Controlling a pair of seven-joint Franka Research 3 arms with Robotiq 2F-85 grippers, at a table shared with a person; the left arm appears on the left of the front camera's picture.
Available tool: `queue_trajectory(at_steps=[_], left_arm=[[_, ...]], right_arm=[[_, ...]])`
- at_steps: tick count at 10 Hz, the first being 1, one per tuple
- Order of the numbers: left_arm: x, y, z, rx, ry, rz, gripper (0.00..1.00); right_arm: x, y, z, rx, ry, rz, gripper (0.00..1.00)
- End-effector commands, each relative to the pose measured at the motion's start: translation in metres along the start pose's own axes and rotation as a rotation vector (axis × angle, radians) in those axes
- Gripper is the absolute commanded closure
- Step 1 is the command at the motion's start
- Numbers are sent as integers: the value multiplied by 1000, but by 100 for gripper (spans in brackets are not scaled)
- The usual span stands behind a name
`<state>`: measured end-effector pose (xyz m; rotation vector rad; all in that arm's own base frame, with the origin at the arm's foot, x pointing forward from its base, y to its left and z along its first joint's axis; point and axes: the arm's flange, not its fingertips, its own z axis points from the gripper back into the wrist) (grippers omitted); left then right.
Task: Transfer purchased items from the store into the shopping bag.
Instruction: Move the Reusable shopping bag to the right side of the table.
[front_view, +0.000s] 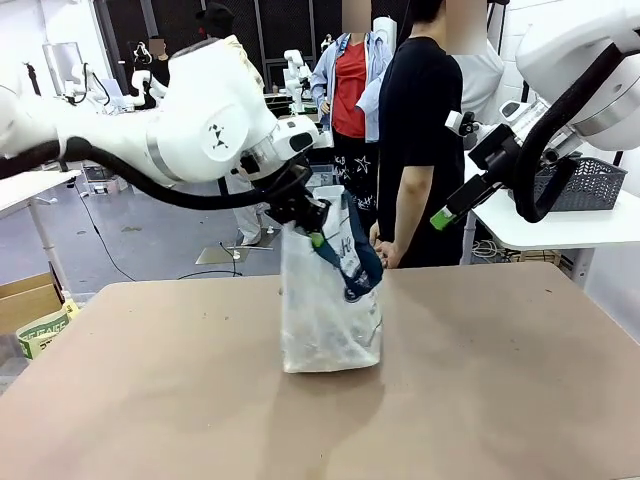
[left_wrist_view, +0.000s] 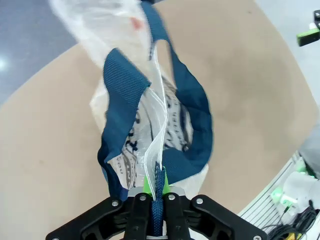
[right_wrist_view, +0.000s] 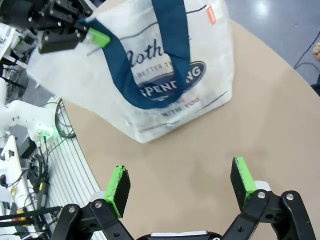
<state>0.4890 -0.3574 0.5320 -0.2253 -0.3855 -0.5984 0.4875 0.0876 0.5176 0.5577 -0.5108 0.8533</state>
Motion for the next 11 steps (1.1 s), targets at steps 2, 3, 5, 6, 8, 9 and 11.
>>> queue_trajectory(at_steps=[2,3,5,6,8,9,11], left_arm=[[17,26,42,134,33,-10,100],[14,38,59,188,22,-5,100],[0,68,86,290,8,16,100],[-13,85,99,312,-9,21,100],[-39,114,120,388,-35,19,100],[-52,127,130,435,-62,26,100],[-85,148,146,513,-109,80,100]], right_arm=[[3,0,2,6,12,-19,0],[3,0,2,6,12,-19,0],[3,0,2,6,12,-19,0],[3,0,2,6,12,-19,0],[3,0,2,6,12,-19,0],[3,0,2,6,12,-19,0],[3,0,2,6,12,-19,0]])
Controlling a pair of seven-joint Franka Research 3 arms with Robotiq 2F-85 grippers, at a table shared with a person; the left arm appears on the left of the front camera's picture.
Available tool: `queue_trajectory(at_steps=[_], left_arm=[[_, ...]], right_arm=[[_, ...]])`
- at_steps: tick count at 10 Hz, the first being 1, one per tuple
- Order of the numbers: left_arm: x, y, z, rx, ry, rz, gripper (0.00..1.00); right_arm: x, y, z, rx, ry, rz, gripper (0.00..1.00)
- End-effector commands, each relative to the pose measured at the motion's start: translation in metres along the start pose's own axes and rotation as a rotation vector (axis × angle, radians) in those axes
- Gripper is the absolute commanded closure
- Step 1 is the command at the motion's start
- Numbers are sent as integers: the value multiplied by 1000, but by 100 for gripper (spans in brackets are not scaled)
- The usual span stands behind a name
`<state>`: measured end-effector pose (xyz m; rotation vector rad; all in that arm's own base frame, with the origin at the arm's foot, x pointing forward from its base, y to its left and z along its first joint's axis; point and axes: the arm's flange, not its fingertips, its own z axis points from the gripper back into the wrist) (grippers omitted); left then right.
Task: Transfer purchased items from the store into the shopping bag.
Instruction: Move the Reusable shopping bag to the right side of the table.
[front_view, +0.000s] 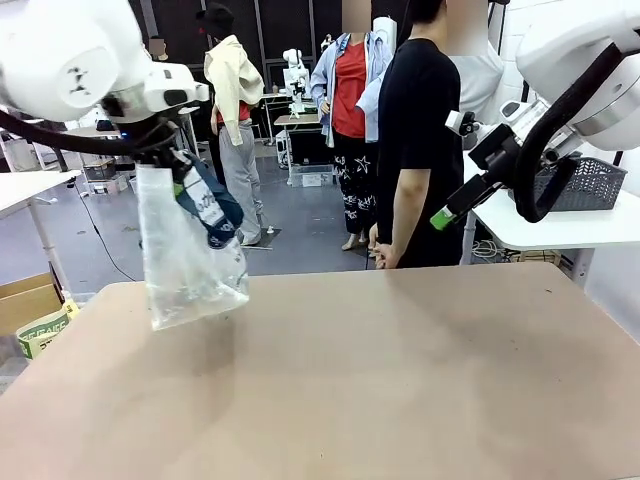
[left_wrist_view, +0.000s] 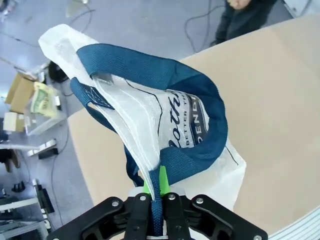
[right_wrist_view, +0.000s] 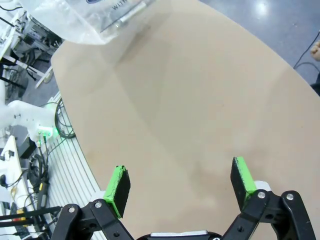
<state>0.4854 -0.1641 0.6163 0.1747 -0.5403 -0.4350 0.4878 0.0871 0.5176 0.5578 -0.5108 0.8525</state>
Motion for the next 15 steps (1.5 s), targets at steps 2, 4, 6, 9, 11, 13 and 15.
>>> queue_trajectory(at_steps=[2,4,6,9,11,13,15], left_arm=[[-53,30,1,197,-52,3,100],[-83,49,-2,169,-53,14,100],[-114,59,-10,253,-40,-1,100],[-147,67,-23,214,-36,-12,100],[-162,65,-23,197,-13,-46,100],[-172,59,-30,218,-17,-46,100],[-182,58,-34,210,-6,-19,100]], right_arm=[[3,0,2,7,12,-19,0],[3,0,2,7,12,-19,0],[3,0,2,7,12,-19,0],[3,0,2,7,12,-19,0],[3,0,2,7,12,-19,0],[3,0,2,7,12,-19,0],[3,0,2,7,12,-19,0]])
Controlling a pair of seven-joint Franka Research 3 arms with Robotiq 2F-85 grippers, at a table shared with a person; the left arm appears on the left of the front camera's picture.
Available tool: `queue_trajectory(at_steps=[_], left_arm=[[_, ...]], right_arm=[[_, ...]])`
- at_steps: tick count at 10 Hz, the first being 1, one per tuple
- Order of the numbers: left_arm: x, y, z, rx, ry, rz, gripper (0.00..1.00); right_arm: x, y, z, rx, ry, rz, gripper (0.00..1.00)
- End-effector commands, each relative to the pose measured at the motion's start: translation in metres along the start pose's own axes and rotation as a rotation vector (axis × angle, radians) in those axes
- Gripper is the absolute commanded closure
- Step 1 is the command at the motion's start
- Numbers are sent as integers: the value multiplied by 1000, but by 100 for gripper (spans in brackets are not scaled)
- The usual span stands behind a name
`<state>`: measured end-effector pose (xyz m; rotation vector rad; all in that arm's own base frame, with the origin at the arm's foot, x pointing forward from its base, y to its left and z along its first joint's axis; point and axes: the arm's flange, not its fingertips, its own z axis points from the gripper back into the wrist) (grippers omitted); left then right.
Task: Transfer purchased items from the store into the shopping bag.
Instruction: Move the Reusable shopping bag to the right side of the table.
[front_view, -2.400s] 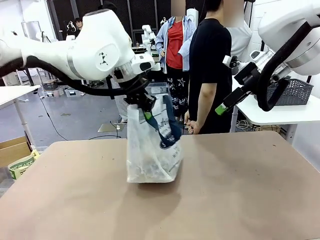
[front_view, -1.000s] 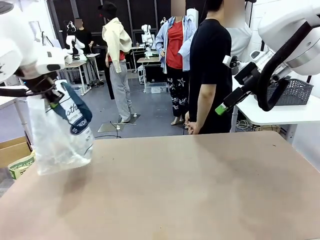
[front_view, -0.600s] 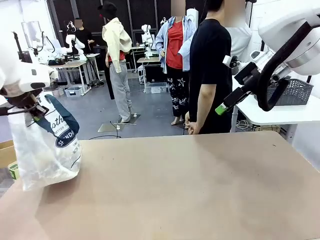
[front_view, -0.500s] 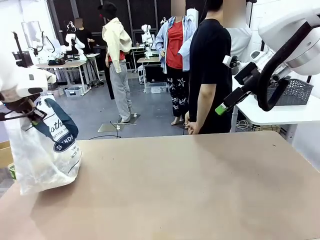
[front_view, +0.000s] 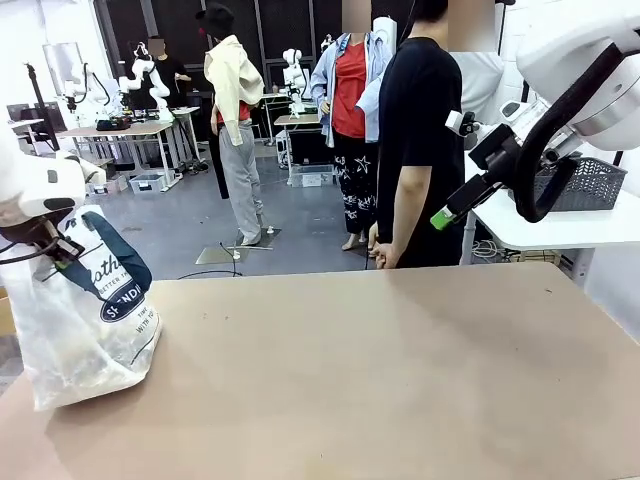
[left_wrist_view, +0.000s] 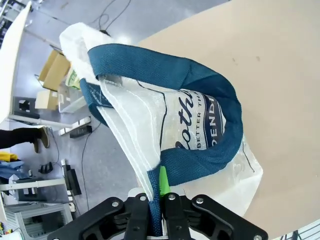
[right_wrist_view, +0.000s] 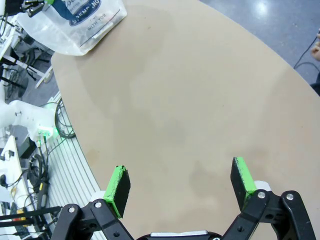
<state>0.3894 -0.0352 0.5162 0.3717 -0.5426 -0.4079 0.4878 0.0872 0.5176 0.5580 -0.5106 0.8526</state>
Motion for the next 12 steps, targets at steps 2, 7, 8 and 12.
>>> queue_trajectory(at_steps=[2,7,8,12], left_arm=[[0,0,0,0,0,0,100],[0,0,0,0,0,0,100],[0,0,0,0,0,0,100],[0,0,0,0,0,0,100]], right_arm=[[3,0,2,6,12,-19,0],[3,0,2,6,12,-19,0],[3,0,2,6,12,-19,0],[3,0,2,6,12,-19,0]])
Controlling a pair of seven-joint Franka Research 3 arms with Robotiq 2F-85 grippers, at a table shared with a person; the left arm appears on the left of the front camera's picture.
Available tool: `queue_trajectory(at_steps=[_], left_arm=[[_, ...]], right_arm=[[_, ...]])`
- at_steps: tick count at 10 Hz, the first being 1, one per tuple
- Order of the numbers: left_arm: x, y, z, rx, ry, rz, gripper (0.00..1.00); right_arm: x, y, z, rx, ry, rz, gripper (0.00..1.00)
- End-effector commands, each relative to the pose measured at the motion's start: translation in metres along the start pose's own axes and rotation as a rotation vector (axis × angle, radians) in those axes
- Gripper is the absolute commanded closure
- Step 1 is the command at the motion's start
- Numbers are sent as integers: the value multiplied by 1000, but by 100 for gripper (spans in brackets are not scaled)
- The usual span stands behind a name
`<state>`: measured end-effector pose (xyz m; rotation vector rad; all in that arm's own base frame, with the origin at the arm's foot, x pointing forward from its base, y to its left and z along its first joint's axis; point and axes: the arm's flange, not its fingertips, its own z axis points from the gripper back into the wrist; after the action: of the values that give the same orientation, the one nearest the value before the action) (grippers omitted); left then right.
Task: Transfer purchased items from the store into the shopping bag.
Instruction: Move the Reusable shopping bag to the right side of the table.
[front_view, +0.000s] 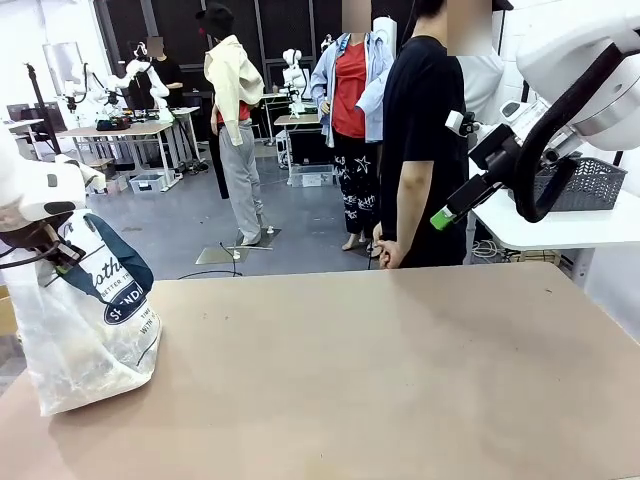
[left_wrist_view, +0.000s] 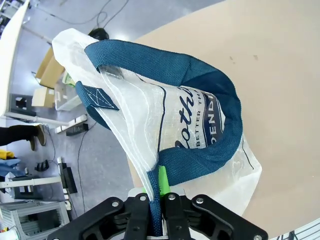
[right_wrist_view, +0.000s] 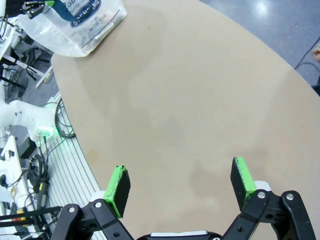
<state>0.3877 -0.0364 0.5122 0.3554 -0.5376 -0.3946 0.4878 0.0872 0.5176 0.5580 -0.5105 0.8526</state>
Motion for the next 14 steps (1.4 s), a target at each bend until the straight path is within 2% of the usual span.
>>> queue_trajectory(at_steps=[1,5,6,7,9,14], left_arm=[[3,3,2,13,-5,-16,100],[4,4,6,31,-2,-5,21],[6,6,8,47,26,-15,1],[7,8,11,69,53,-24,0],[10,11,18,97,38,-27,0],[19,19,30,62,13,-16,0]], right_arm=[[3,0,2,6,12,-19,0],[3,0,2,6,12,-19,0],[3,0,2,6,12,-19,0],[3,0,2,6,12,-19,0],[3,0,2,6,12,-19,0],[3,0,2,6,12,-19,0]])
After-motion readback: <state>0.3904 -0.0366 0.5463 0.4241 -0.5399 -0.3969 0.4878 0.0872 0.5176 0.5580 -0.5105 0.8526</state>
